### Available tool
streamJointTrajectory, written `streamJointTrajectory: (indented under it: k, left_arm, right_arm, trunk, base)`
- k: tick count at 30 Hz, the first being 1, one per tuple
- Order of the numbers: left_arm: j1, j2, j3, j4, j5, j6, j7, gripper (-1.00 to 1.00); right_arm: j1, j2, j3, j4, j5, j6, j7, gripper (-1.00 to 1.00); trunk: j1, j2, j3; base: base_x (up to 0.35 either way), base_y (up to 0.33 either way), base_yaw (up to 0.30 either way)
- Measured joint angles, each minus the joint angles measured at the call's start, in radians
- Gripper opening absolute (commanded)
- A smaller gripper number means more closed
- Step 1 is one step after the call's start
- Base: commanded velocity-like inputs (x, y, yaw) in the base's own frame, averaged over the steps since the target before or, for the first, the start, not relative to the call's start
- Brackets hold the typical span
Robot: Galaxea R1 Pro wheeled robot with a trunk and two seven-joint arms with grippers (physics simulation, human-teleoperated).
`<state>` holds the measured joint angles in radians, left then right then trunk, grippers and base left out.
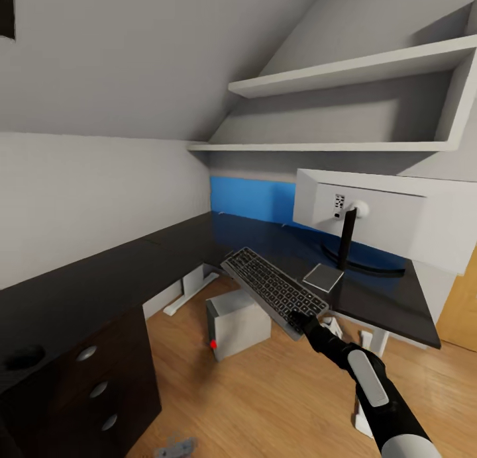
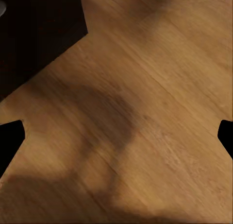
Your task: In the bedroom, organize the workspace by keeping the computer under the desk, ensuring the monitor is on the desk, placing the keyboard on the desk next to the monitor, placing the mouse on the desk next to the keyboard, moving the folder from the swivel chair onto the desk next to the mouse, stacking the notebook on top of the folder with the pen on top of the notebook, and positioning the swivel chair next to the desk.
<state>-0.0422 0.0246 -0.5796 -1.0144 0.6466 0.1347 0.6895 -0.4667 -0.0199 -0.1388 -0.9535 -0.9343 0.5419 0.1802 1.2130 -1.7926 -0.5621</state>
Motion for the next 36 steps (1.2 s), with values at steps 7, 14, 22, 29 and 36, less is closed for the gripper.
streamJointTrajectory:
  k: [7, 14, 22, 29, 36]
  left_arm:
    - [0.000, 0.002, 0.000, 0.185, -0.044, -0.217, 0.001, 1.00]
    - [0.000, -0.001, -0.004, 0.229, -0.061, -0.234, -0.001, 1.00]
    - [0.001, -0.003, -0.031, 0.257, -0.070, -0.238, -0.003, 1.00]
    - [0.000, -0.003, -0.054, 0.260, -0.069, -0.238, -0.003, 1.00]
    - [0.000, -0.003, -0.055, 0.287, -0.069, -0.239, -0.003, 1.00]
  right_arm:
    - [0.001, 0.023, 0.099, 0.000, 0.005, -0.004, 0.000, -1.00]
    - [0.001, 0.045, 0.190, 0.001, 0.005, -0.003, 0.000, -1.00]
    - [0.001, 0.071, 0.228, 0.008, 0.012, -0.026, -0.003, -1.00]
    - [0.001, 0.070, 0.259, 0.007, 0.008, -0.027, 0.001, -1.00]
    - [0.001, 0.070, 0.261, 0.011, 0.005, -0.027, 0.002, -1.00]
  trunk:
    - [-0.004, 0.007, 0.007]
    - [-0.004, 0.007, 0.009]
    - [-0.004, 0.007, 0.009]
    - [-0.004, 0.007, 0.008]
    - [-0.004, 0.007, 0.008]
  base:
    - [0.000, 0.000, 0.260]
    - [0.000, 0.000, 0.272]
    - [0.000, 0.000, 0.279]
    - [0.033, -0.082, 0.106]
    - [0.110, -0.128, 0.005]
